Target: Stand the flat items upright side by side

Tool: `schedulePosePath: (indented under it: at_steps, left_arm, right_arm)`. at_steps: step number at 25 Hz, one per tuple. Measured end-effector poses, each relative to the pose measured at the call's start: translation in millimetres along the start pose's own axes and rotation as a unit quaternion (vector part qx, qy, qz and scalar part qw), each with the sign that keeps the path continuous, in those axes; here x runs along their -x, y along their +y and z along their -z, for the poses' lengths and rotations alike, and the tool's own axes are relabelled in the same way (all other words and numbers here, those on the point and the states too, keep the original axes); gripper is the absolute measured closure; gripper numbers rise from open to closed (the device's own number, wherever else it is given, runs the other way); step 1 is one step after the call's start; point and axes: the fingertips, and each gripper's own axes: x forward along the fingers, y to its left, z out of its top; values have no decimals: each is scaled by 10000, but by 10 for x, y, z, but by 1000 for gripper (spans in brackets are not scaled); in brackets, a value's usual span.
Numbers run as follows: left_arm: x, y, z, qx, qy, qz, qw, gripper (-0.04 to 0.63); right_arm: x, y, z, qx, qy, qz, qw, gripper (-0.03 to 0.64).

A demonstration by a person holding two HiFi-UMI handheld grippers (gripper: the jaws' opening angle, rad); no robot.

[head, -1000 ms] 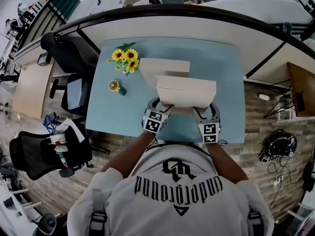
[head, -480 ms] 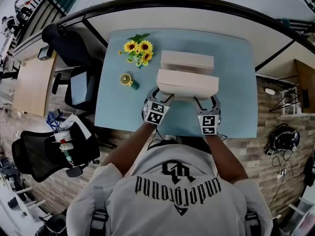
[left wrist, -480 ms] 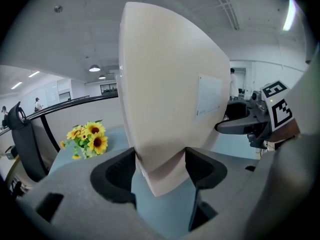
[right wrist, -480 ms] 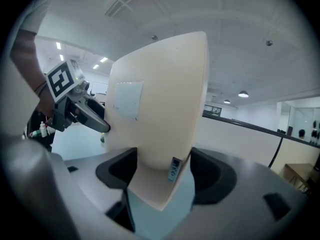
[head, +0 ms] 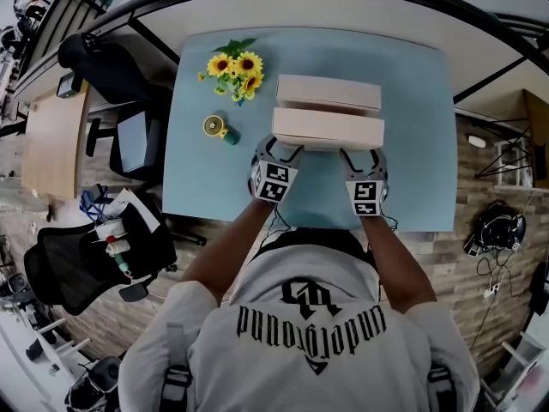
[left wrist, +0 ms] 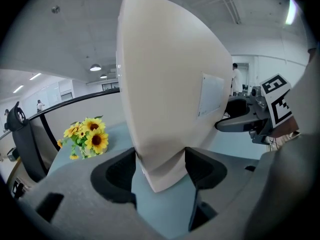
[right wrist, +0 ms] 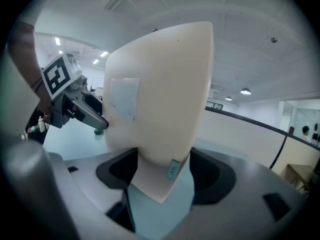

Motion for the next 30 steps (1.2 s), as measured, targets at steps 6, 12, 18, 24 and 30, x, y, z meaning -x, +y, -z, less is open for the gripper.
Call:
schedulePosePath:
  at_steps: [6,12,18,24,30]
  left_arm:
    - [-96,33,67,16,67,9,10000,278]
    - [-148,72,45,57,46,26,10000,276]
    - [-163,64,64,43,-11,75,10000,270]
    - [-133,78,56,89,-105,85,9999,254]
    - [87,128,41,119,-276,85,9995,244]
  right_arm:
    - [-80,-16,97,42,136,1,9999,289]
    - [-132,-45,80,68,140,-32,9999,287]
    - [-152,-37,107,-62,150,-107,9998,275]
    - [-142,-32,85,-157,162,-212,9995,267]
    - [94,-39,0,-177,93,-149,9997,265]
